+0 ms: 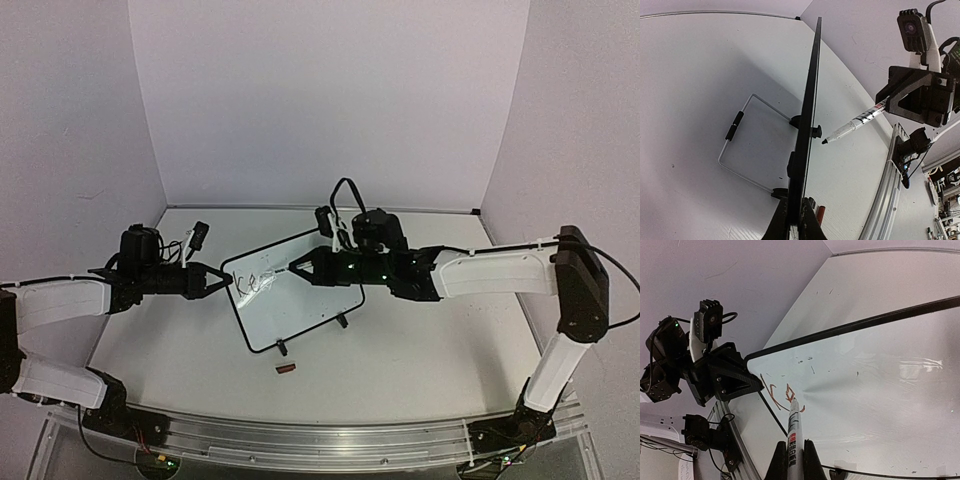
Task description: Write a sentence on the whiteboard
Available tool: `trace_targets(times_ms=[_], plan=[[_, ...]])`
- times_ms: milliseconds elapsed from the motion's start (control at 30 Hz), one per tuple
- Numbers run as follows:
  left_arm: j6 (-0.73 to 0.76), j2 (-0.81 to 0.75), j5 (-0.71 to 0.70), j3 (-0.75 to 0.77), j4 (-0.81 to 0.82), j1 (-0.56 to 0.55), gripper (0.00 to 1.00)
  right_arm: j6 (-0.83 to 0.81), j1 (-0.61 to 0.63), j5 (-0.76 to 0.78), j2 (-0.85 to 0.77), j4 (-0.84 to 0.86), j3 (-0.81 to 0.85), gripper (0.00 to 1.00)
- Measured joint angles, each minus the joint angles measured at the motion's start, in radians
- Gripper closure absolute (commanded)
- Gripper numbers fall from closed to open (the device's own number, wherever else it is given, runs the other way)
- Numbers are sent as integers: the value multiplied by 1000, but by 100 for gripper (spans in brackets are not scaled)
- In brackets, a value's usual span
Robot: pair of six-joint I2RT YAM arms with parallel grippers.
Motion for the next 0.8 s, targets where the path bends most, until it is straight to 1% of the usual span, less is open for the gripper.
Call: trace_targets(times_ms=[800], plan=[[3, 0, 0, 0, -3, 0, 100, 3, 0, 29, 34, 9, 2, 100]])
